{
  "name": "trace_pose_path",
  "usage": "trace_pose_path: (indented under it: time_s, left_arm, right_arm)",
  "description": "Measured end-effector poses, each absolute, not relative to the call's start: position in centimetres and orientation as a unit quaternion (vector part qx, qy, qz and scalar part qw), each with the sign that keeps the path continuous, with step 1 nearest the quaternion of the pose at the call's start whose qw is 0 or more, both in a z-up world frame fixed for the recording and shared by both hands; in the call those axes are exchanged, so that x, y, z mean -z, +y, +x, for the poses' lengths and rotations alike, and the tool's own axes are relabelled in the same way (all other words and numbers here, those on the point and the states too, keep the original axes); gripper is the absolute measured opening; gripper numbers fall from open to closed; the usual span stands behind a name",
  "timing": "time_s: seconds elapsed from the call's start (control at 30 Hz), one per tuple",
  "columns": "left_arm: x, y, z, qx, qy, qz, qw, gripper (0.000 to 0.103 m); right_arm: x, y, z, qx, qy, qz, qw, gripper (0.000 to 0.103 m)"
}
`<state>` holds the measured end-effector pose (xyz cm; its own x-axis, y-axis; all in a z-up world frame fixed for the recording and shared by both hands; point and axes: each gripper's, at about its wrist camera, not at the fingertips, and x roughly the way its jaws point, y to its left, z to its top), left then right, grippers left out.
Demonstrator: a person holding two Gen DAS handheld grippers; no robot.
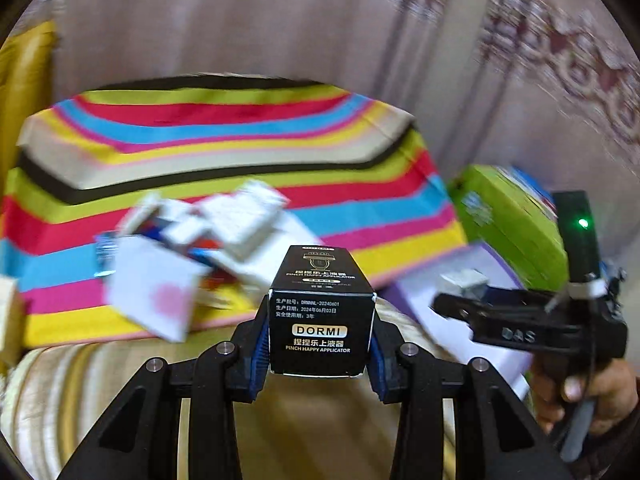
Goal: Organize rigid objects
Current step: 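Carry both boxes into the open purple-rimmed box and release them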
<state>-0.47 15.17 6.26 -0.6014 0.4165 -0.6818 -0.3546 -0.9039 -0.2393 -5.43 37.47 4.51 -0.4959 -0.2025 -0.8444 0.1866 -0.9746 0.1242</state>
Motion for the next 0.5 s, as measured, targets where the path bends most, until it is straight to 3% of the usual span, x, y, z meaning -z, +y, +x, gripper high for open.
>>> trace_pose_path:
  time_s: [0.5]
  left_arm:
    - [-4.3, 30.2, -2.1, -0.814, 0.029, -0.454, 0.36, 0.041]
  right_arm:
    - [-2.4, 51.3, -5.4, 0.862, -0.079, 0.496, -0.069, 0.078]
